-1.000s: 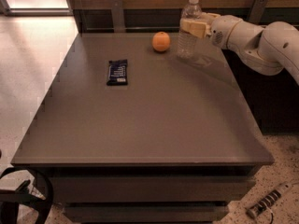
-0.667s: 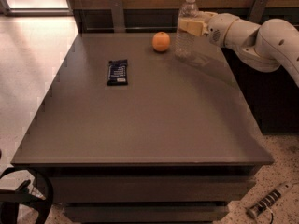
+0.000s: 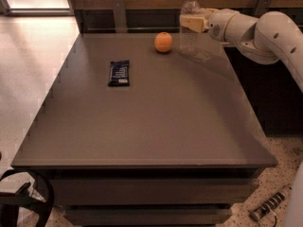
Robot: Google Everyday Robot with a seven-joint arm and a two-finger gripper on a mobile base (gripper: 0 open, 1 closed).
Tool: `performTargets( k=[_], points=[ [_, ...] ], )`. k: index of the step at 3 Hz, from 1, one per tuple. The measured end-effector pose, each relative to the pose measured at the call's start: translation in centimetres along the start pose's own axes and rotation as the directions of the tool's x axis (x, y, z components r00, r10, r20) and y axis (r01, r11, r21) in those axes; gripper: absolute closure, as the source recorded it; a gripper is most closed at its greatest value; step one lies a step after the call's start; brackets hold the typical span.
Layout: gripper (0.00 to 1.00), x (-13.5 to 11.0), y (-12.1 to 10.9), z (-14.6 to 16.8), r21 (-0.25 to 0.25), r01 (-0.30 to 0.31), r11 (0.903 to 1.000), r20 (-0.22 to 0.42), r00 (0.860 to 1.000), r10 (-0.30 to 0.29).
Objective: Move water bottle near orange
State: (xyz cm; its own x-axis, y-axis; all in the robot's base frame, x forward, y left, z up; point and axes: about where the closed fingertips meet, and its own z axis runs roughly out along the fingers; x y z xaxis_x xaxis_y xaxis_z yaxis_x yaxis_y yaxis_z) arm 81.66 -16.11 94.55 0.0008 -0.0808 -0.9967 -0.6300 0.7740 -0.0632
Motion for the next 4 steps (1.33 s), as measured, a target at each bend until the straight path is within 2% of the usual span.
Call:
performTargets(
  k=[2, 3, 4],
  points=[
    [1.0, 1.7, -2.4, -0.2, 0.055, -0.028, 0.9981, -0.04, 0.999, 0.03],
    [1.0, 3.0, -2.9, -0.1, 0.064, -0.061, 0.9961, -0.06, 0.996, 0.065],
    [1.0, 2.9, -2.9, -0.1, 0.064, -0.061, 0.9961, -0.06, 0.996, 0.065]
  ],
)
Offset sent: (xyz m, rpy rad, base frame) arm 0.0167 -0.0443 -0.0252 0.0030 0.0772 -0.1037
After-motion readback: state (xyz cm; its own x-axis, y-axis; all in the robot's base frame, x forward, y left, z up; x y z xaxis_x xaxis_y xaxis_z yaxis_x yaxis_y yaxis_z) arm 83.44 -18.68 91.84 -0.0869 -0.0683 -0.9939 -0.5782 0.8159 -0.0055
